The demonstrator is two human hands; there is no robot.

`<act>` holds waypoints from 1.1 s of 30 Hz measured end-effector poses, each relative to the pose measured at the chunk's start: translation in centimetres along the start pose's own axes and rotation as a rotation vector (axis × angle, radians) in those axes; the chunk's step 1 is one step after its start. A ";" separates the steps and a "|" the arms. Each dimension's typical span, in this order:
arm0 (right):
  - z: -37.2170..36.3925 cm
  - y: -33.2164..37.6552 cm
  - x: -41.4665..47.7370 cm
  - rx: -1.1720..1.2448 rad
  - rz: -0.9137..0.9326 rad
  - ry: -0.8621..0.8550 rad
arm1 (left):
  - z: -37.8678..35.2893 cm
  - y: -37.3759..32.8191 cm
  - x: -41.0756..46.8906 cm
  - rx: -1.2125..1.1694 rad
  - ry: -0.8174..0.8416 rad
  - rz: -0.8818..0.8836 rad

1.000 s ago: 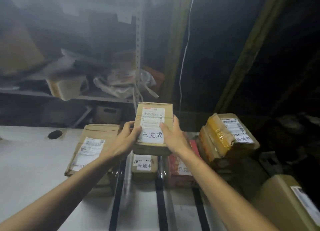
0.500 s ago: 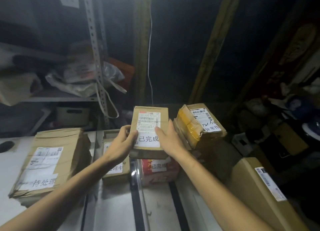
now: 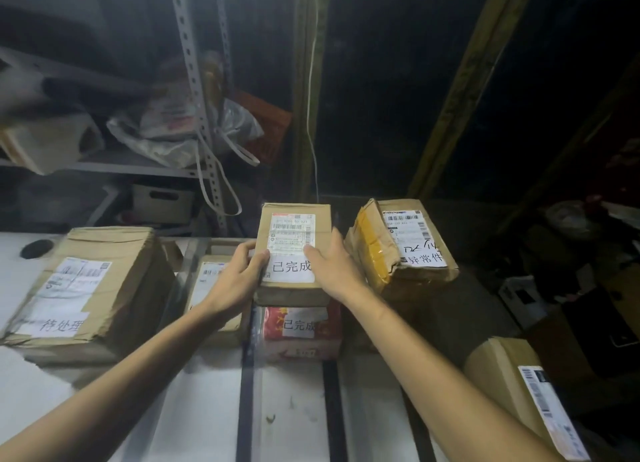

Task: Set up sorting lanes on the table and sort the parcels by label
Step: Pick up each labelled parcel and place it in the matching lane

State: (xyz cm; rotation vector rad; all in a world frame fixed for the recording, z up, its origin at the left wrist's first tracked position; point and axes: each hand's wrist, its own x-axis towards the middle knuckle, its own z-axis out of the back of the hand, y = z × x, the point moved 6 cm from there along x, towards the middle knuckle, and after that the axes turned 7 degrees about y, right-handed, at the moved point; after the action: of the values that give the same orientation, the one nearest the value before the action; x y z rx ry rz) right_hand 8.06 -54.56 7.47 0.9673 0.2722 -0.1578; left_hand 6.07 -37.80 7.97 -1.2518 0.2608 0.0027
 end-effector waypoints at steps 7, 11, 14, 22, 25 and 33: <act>0.3 -0.7 1.0 -0.044 -0.009 0.015 | -0.5 1.5 1.2 -0.087 -0.051 0.045; 0.1 -0.9 1.7 -0.041 -0.017 0.020 | -0.8 2.1 2.0 -0.145 -0.053 0.084; -0.3 -1.2 2.3 -0.052 -0.021 0.022 | -0.9 3.0 2.6 -0.170 -0.048 0.092; -1.4 -4.2 3.0 -0.092 -0.172 0.072 | -3.0 5.4 3.2 -0.059 0.119 0.173; -1.1 -4.2 2.8 -0.101 -0.200 0.079 | -3.1 5.4 3.4 -0.060 0.132 0.177; -1.0 -3.8 2.0 -0.123 -0.168 0.086 | -3.2 4.9 3.2 -0.038 0.150 0.170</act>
State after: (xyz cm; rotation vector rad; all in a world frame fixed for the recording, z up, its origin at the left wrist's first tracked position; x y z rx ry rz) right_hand 8.83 -55.90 3.38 0.8294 0.4382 -0.2506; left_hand 7.81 -39.67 1.80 -1.2662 0.4990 0.0605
